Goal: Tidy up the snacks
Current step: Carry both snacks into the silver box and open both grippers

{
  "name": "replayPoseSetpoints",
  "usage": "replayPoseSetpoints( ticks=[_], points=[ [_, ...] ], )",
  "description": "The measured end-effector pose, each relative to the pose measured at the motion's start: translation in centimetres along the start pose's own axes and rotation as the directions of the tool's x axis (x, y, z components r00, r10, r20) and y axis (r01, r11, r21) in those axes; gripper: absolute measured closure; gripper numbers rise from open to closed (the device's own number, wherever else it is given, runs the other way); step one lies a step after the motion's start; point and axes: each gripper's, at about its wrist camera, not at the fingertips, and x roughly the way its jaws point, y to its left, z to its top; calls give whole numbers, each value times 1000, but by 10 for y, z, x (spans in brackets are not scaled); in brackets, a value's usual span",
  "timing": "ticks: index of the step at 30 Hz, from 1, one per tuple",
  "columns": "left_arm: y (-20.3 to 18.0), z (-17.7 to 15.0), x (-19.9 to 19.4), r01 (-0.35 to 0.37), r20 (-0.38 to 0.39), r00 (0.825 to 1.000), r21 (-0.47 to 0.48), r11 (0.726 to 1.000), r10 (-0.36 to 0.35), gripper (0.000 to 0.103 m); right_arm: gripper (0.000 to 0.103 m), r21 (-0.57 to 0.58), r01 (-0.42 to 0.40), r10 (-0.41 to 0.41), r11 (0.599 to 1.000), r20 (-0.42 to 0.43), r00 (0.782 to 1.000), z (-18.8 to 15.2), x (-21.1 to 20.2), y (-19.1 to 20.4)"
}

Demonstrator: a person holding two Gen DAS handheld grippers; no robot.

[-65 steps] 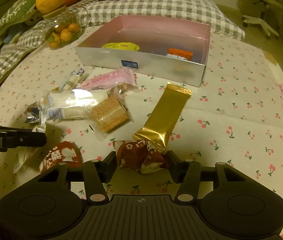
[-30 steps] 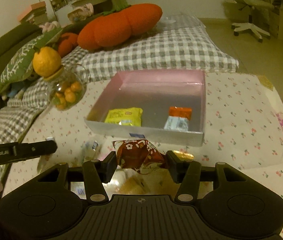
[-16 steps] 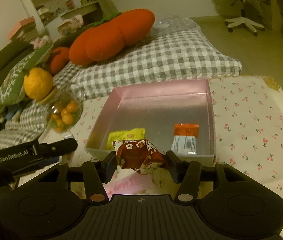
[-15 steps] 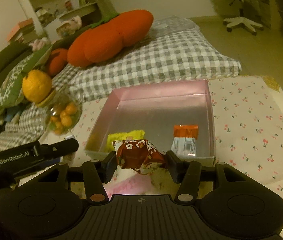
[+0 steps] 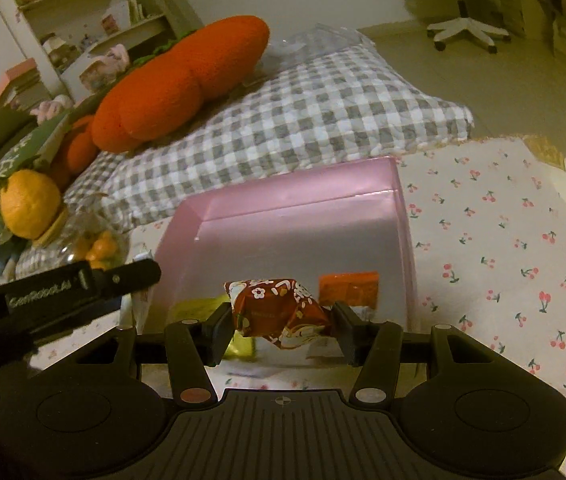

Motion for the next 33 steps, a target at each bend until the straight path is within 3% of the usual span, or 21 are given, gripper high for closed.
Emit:
replayPoseSetpoints(
  ticks=[9,21,26,33],
  points=[
    [-11,5,28,-41,4,999,129,991,41,60,49,3,16,-16,1000,-16,1000,-2,17,-6],
    [-5,3,43,-55,-24,998,131,990,58,59,45,-10,21,-21,1000,-26,999,-4,22,-4],
    [-5,3,42,-40,-34,998,135,990,45,44,28,-12,18,-18,1000,-20,1000,-3,19,-4],
    [-6,3,35,-46,-30,998,140,989,51,31,23,-9,18,-18,1000,-25,1000,-2,16,-6]
  ],
)
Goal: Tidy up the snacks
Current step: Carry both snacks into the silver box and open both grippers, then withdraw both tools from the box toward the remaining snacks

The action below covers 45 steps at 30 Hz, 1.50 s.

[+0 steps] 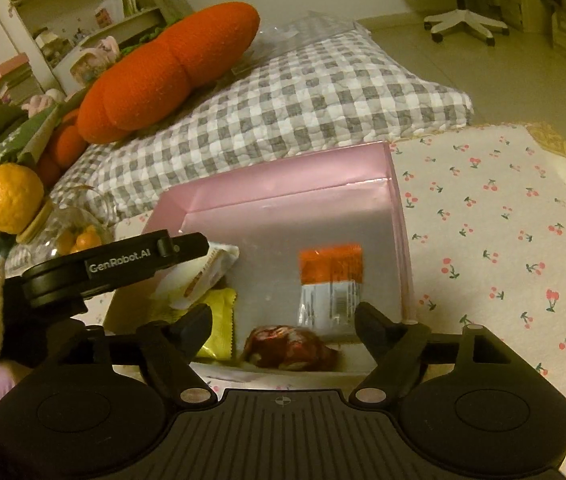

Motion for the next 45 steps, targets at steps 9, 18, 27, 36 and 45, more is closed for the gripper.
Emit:
replayPoseSetpoints(
  ticks=[9,18,27,36,45],
  points=[
    [1,-7,-22,2,8,1000,2,1000,-2,24,21,-17,5,-5,1000,7,1000,1,-11,0],
    [0,-12,-45,16,26,1000,5,1000,-16,13,13,-59,0,1,998,17,1000,0,-28,9],
    [3,-23,-66,5,35,999,9,1000,-5,5,13,-108,22,-21,994,10,1000,-6,-40,19],
    [6,-36,-88,-35,28,999,13,999,34,1,12,-136,37,-37,990,3,999,-13,-51,26],
    [18,-52,-102,-85,-43,996,-11,996,84,1,12,-165,36,-35,986,8,999,-22,-61,34]
  ],
)
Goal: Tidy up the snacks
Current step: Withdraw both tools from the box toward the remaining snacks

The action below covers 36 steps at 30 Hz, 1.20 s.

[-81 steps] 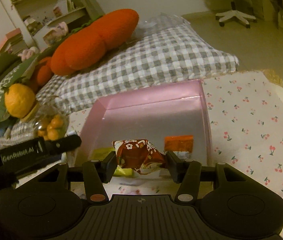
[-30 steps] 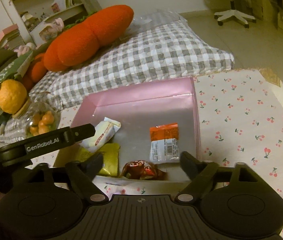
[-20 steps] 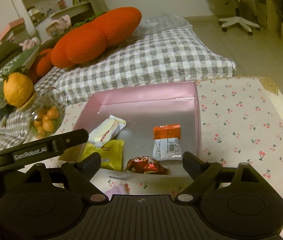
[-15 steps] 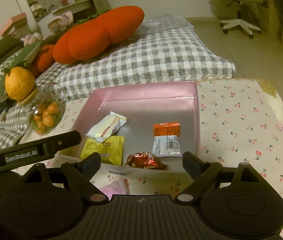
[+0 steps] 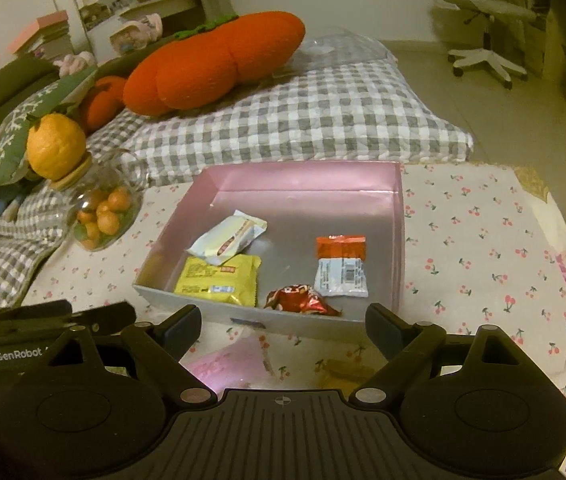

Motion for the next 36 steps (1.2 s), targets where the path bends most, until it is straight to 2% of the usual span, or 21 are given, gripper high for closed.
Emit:
replayPoseSetpoints(
  ticks=[4,10,24,32,36],
  points=[
    [6,-6,-5,12,-17,1000,3,1000,-12,1,12,0,-5,5,1000,-5,1000,-4,-3,1],
    [19,-17,-19,-12,3,1000,51,999,12,1,12,-32,-13,13,999,-9,1000,-14,-10,8],
    [57,-53,-32,-63,-16,998,151,987,66,1,12,-156,-11,3,988,-53,999,-60,-18,22],
    [62,-78,-33,-49,-1,999,245,968,51,1,12,-250,-25,15,968,-42,999,-85,-25,27],
    [67,-90,-31,14,12,1000,275,961,-18,1,12,-285,-109,102,952,-38,994,-99,-28,29]
  ],
)
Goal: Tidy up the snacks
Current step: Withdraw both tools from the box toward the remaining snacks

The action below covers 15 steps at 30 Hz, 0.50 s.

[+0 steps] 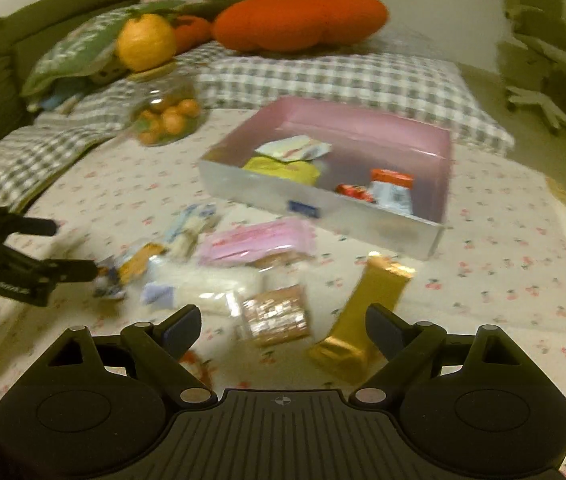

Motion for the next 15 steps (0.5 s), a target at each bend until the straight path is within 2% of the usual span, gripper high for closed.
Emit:
replayPoseSetpoints(
  ticks=[4,9,15],
  points=[
    [0,-12,8,50,-14,999,34,998,-50,1,12,-50,-88,88,995,5,996,-13,1,12],
    [-4,-24,22,57,-40,998,98,994,-53,1,12,-135,-165,163,977,-25,986,-27,6,35],
    [-5,-25,19,78,-6,997,110,991,-78,0,12,-245,-193,176,950,-91,980,-43,18,58]
  ],
)
